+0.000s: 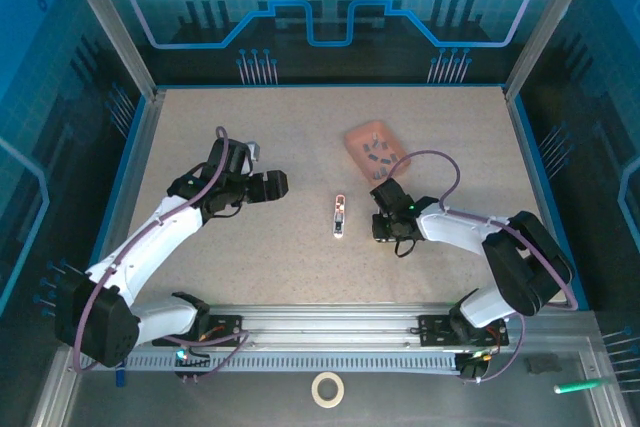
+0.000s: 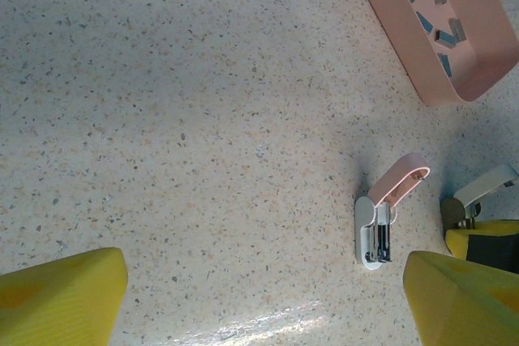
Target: Load the staples into the stapler
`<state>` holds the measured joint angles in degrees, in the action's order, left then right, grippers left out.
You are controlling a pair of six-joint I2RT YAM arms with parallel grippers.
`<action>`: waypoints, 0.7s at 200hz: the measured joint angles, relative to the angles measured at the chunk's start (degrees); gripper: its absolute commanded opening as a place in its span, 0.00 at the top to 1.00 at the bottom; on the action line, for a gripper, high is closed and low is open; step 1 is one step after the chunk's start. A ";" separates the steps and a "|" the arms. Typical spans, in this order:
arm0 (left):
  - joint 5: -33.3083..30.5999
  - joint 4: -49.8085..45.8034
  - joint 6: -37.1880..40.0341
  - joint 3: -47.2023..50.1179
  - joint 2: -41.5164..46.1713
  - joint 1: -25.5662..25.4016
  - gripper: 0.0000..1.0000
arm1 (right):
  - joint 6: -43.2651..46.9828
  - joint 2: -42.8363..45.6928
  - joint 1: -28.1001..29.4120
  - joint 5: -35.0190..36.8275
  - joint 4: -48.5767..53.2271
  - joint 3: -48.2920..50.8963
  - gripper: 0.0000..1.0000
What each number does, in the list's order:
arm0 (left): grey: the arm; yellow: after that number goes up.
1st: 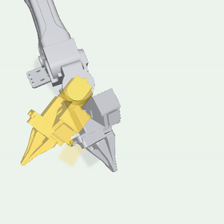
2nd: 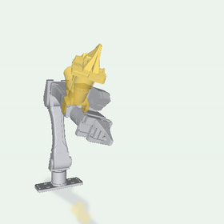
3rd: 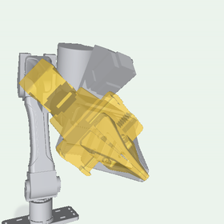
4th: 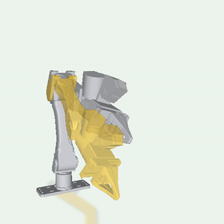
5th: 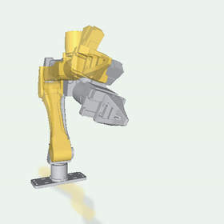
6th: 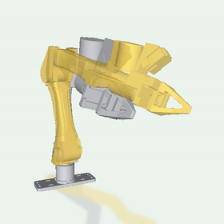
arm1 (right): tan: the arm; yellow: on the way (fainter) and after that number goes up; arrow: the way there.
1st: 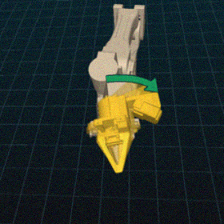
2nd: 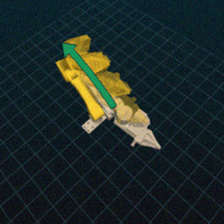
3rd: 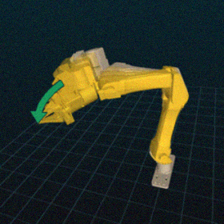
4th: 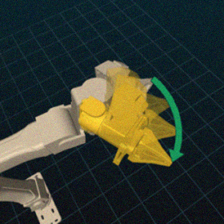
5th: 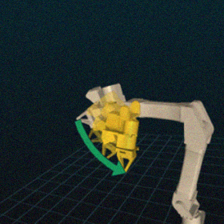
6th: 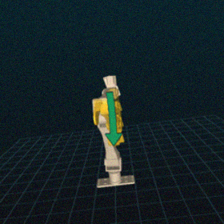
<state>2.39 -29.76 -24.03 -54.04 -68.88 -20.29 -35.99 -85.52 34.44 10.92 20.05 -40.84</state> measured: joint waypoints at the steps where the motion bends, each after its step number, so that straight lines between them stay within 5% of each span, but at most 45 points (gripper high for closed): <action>1: 0.00 0.04 -0.02 0.00 0.00 0.00 0.10 | -0.02 0.00 0.02 0.02 0.00 0.00 0.75; 140: 0.00 0.31 0.02 0.33 0.81 0.00 0.11 | -6.95 -4.50 2.71 1.49 3.02 -5.03 0.74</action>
<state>2.39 -29.45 -24.01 -53.71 -68.07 -20.29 -42.94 -90.02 37.15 12.40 23.07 -45.87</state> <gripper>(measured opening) 0.895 0.268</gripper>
